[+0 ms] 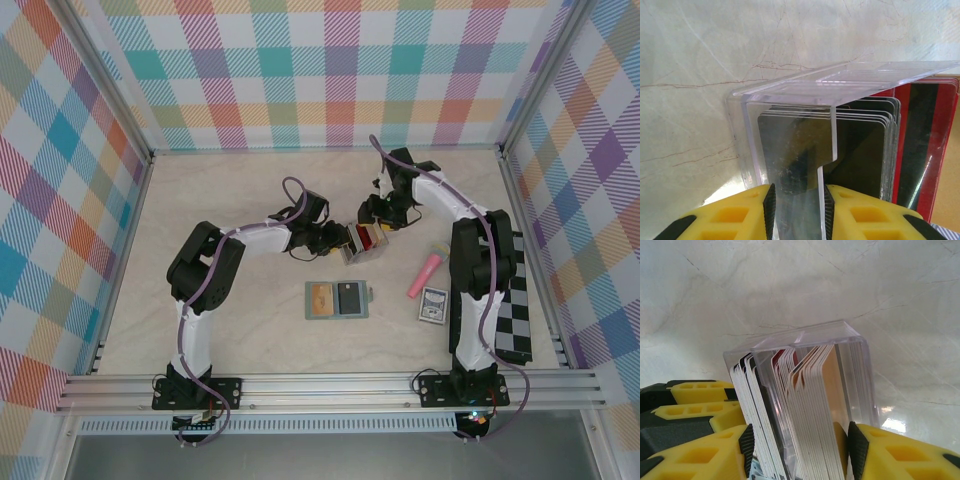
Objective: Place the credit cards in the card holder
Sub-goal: Pick up the credit card from the storage box.
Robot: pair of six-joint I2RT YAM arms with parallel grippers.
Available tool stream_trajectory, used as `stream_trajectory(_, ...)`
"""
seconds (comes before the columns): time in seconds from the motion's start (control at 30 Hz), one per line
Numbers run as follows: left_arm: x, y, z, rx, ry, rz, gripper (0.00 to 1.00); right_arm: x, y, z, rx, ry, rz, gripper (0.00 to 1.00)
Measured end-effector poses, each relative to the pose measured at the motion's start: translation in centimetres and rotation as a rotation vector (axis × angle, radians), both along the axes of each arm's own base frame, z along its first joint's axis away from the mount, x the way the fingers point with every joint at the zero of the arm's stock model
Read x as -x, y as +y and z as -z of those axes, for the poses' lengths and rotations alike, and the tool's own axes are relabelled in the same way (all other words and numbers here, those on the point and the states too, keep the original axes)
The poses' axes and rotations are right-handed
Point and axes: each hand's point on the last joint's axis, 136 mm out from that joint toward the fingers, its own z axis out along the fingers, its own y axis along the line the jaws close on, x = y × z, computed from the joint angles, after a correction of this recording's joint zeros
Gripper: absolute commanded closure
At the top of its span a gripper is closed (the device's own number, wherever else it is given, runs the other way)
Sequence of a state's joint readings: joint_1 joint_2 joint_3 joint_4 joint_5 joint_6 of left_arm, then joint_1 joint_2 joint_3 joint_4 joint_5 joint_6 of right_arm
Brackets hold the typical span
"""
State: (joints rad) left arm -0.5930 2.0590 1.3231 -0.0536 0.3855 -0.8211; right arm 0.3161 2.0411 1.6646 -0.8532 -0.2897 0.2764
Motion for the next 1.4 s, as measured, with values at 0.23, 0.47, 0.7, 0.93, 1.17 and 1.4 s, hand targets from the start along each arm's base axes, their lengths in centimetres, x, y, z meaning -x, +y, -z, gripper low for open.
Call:
stream_trajectory(0.23, 0.0, 0.0, 0.0, 0.0, 0.0, 0.0, 0.68, 0.0, 0.0, -0.1, 0.0, -0.001, 0.001, 0.52)
stream_trajectory(0.47, 0.0, 0.0, 0.0, 0.0, 0.001, 0.0, 0.68, 0.0, -0.1, -0.6, -0.004, -0.012, 0.003, 0.56)
stream_trajectory(0.7, 0.1, 0.0, 0.0, 0.002, 0.004, 0.003, 0.68, 0.0, -0.1, -0.9, -0.005, -0.018, 0.007, 0.6)
stream_trajectory(0.93, 0.2, 0.0, 0.0, 0.003, 0.007, 0.005, 0.68, -0.1, -0.3, -0.9, 0.004, -0.018, 0.009, 0.67)
stream_trajectory(1.17, 0.2, -0.1, 0.0, 0.003, 0.01, 0.007, 0.68, -0.1, -0.4, -0.8, 0.009, -0.019, 0.011, 0.71)
stream_trajectory(1.4, 0.3, 0.0, 0.1, 0.0, 0.016, 0.007, 0.68, 0.0, -0.4, -1.2, 0.006, -0.026, 0.012, 0.74)
